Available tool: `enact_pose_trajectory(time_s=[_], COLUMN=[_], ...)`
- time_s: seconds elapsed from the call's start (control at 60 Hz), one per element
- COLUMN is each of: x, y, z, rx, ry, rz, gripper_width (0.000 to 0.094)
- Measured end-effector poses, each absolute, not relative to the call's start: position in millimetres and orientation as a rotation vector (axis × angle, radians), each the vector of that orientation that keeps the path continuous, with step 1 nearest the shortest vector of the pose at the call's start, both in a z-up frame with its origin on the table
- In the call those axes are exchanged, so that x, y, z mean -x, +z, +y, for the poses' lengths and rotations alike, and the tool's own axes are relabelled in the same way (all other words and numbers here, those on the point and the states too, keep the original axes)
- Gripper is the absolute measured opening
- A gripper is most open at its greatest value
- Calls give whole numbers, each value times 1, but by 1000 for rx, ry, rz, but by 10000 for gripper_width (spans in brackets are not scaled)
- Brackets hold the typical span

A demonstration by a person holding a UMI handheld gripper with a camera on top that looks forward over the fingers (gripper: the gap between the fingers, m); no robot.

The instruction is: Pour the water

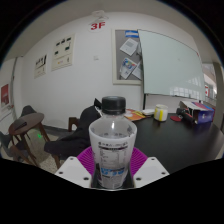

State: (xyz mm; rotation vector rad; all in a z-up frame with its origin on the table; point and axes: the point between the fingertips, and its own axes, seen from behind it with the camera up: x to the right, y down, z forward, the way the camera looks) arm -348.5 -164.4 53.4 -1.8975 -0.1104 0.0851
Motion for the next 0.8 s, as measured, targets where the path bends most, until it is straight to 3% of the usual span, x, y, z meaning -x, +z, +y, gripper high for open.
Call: enact_pose_trajectory(time_s=[0.117, 0.233, 0.417, 0.6, 0.667, 0.8], x=[348, 350, 349, 329, 326, 266], y=[74, 123, 238, 347, 371, 365], z=[-163, -149, -88, -1, 26, 100], rx=[1889, 1834, 1667, 1459, 1383, 1202], ry=[113, 199, 489, 1054, 1313, 1726], rz=[-128, -121, -28, 178, 314, 611], gripper_width=[399, 401, 399, 399, 396, 397])
